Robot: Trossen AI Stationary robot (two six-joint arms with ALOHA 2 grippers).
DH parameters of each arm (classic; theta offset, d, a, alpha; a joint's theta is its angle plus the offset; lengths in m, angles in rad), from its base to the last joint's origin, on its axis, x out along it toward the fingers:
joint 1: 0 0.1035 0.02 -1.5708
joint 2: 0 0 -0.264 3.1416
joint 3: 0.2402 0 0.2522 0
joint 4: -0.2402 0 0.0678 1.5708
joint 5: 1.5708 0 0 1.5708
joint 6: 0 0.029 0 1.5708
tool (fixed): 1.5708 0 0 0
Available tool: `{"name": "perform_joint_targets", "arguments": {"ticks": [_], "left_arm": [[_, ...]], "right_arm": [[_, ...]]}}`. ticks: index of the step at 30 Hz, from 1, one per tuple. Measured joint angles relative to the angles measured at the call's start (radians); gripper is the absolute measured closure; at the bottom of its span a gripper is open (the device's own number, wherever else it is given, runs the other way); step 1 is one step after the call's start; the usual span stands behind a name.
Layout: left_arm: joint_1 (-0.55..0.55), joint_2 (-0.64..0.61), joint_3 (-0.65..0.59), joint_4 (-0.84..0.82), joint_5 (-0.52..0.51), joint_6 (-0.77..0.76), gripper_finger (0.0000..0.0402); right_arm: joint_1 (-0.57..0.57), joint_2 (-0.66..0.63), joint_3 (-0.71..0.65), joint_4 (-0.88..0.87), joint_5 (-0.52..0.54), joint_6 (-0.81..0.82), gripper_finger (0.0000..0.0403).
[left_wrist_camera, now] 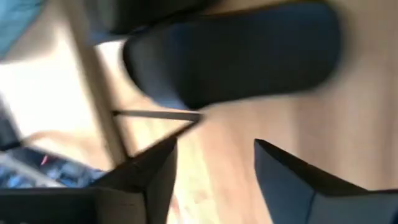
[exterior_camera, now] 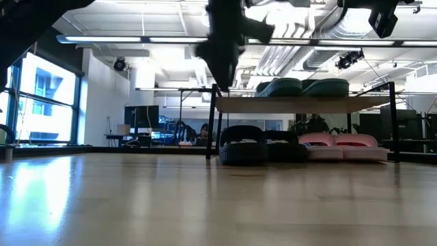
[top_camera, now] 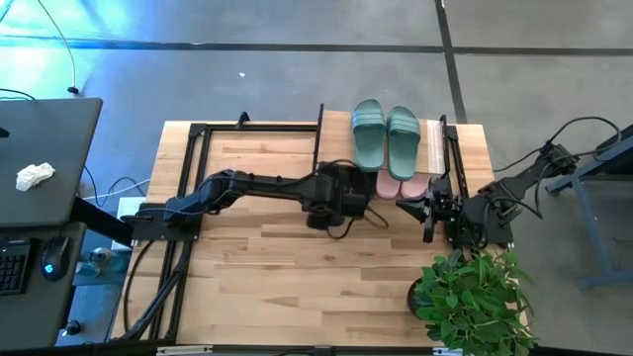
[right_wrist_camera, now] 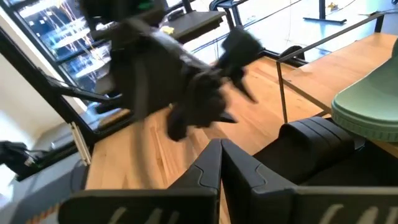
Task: Pick and place slides into the shelf
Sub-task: Put the black slides under the shelf
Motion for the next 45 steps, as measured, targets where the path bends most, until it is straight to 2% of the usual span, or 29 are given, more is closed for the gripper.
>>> {"name": "perform_joint_targets", "arguments": {"ticks": [4, 9, 11, 16, 19, 23, 25, 30, 34, 39, 45], "left_arm": [[-0.056, -0.002, 0.055, -0.060, 0.186, 0.087, 0.0261], [-0.126, -0.031, 0.059, 0.023, 0.389, 0.190, 0.0363], [-0.149, -0.035, 0.058, 0.040, 0.447, 0.220, 0.0391], [-0.174, -0.039, 0.059, 0.120, 0.535, 0.295, 0.0382], [-0.178, -0.039, 0.059, 0.126, 0.629, 0.321, 0.0398], [-0.178, -0.038, 0.019, 0.204, 0.719, 0.360, 0.0394], [-0.178, -0.043, 0.007, 0.255, 0.813, 0.388, 0.0399], [-0.178, -0.049, -0.020, 0.470, 1.145, 0.432, 0.0400], [-0.179, -0.051, -0.020, 0.558, 1.316, 0.435, 0.0401], [-0.169, -0.081, -0.020, 0.517, 1.328, 0.464, 0.0401], [-0.129, -0.141, -0.020, 0.408, 1.259, 0.472, 0.0401]], "right_arm": [[0.000, -0.041, 0.000, -0.020, 0.002, 0.035, 0.0402], [0.000, -0.125, 0.000, -0.065, 0.003, 0.063, 0.0402], [0.000, -0.157, 0.000, -0.068, 0.002, 0.062, 0.0402], [0.000, -0.208, 0.000, -0.108, -0.005, 0.085, 0.0402], [0.000, -0.209, 0.000, -0.121, -0.016, 0.097, 0.0402], [0.000, -0.193, 0.000, -0.143, -0.034, 0.105, 0.0402], [0.000, -0.186, 0.000, -0.144, -0.042, 0.105, 0.0402], [0.000, -0.174, 0.000, -0.153, -0.059, 0.105, 0.0402], [0.000, -0.175, 0.000, -0.153, -0.060, 0.104, 0.0402], [0.000, -0.175, 0.000, -0.154, -0.059, 0.089, 0.0402], [0.000, -0.175, 0.000, -0.152, -0.059, 0.085, 0.0402]]}}
